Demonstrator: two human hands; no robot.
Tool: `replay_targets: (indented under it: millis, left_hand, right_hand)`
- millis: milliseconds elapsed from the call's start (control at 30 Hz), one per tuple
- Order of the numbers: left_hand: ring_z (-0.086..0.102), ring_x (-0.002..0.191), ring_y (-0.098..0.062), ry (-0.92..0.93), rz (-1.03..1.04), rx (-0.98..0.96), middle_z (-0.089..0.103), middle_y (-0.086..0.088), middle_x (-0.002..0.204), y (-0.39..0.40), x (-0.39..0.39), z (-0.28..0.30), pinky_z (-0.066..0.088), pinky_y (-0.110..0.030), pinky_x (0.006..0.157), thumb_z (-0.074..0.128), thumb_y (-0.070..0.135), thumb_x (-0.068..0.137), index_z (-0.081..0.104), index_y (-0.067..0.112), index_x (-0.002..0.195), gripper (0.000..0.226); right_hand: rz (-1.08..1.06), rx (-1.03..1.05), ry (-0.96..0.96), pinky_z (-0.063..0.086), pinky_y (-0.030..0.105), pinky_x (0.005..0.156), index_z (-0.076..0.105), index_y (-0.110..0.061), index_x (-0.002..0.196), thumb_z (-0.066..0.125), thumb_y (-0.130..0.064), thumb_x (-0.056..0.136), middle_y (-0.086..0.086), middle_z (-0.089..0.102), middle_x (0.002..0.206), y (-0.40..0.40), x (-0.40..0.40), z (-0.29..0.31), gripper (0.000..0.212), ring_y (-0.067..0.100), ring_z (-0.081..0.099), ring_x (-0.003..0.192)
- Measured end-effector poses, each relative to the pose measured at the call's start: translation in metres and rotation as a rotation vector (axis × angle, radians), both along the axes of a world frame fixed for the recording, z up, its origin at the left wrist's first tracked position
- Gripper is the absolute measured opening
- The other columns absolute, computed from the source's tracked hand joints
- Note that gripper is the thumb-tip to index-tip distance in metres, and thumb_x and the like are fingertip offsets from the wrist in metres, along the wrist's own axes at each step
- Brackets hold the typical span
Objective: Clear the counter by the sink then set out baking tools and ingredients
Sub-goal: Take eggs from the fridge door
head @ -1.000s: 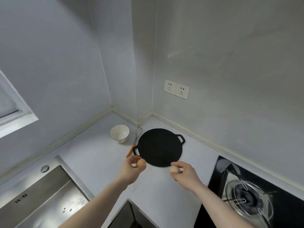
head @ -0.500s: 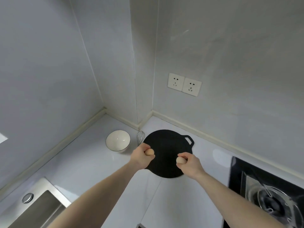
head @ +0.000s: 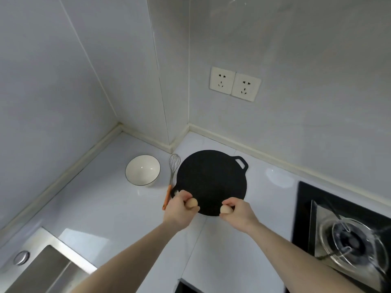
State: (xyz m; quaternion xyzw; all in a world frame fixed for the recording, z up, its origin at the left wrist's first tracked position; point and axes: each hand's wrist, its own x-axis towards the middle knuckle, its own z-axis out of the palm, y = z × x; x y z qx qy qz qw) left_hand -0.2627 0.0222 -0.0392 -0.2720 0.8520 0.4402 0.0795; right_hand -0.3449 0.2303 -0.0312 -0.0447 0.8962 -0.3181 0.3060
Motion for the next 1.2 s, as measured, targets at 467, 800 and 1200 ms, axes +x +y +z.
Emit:
replay_targets:
  millis: [467,800,1200]
  left_hand:
    - [0.065,0.094,-0.024,0.035,0.572,0.039,0.066,0.003,0.099,-0.079,0.046,-0.029,0.052,-0.035,0.084,0.069,0.03,0.086,0.058,0.019,0.117,0.035]
    - [0.067,0.094,-0.018,0.049,0.705,0.177,0.068,0.005,0.104,-0.1,0.029,-0.043,0.053,-0.031,0.083,0.069,0.032,0.084,0.058,0.022,0.116,0.036]
    - [0.066,0.081,0.004,0.103,0.715,0.261,0.069,0.008,0.096,-0.114,0.021,-0.042,0.047,-0.017,0.064,0.082,0.034,0.079,0.056,0.022,0.113,0.044]
  right_hand:
    - [0.289,-0.067,0.128,0.053,0.03,0.094,0.067,-0.024,0.123,0.079,-0.024,0.081,-0.004,0.066,0.125,-0.161,0.024,-0.012,0.043,0.018,0.063,0.112]
    - [0.201,0.028,0.224,0.051,0.033,0.09,0.061,-0.024,0.125,0.076,-0.033,0.086,0.007,0.066,0.118,-0.236,0.011,-0.031,0.042,0.025,0.061,0.114]
    - [0.15,0.019,0.213,0.05,0.033,0.087,0.059,-0.028,0.123,0.076,-0.035,0.087,0.005,0.064,0.116,-0.246,-0.005,-0.045,0.04,0.021,0.057,0.113]
